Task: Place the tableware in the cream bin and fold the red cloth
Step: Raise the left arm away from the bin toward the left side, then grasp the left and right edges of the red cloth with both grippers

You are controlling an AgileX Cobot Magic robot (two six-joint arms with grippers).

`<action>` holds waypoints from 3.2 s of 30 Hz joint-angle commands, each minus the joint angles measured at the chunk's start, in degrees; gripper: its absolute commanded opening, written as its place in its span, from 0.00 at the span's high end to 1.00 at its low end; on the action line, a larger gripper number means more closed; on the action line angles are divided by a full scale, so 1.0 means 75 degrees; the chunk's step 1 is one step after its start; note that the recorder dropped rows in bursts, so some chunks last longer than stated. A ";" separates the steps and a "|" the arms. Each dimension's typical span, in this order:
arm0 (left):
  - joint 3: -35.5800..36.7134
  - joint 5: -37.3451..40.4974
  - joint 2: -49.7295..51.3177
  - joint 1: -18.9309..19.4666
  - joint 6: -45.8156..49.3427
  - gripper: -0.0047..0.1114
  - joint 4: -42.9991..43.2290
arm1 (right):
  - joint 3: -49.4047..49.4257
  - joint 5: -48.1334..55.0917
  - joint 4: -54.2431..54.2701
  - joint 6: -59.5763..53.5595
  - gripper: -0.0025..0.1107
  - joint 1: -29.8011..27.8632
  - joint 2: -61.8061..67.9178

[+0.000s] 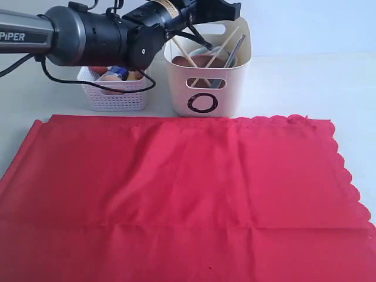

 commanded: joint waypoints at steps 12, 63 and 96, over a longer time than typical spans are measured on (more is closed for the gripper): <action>-0.0059 0.3657 -0.1776 0.0034 0.0434 0.96 -0.0005 | 0.0024 -0.0024 -0.0069 -0.0023 0.98 -0.0021 -0.0019; 0.5192 0.7425 -0.6297 0.3239 0.1116 0.96 0.0486 | 0.0024 0.0007 -0.0132 0.1385 0.98 -0.0021 -0.0019; 0.5361 0.6687 -0.1812 0.4189 -0.0488 0.40 0.0741 | 0.0024 0.0821 -0.0349 0.0894 0.98 -0.0021 -0.0019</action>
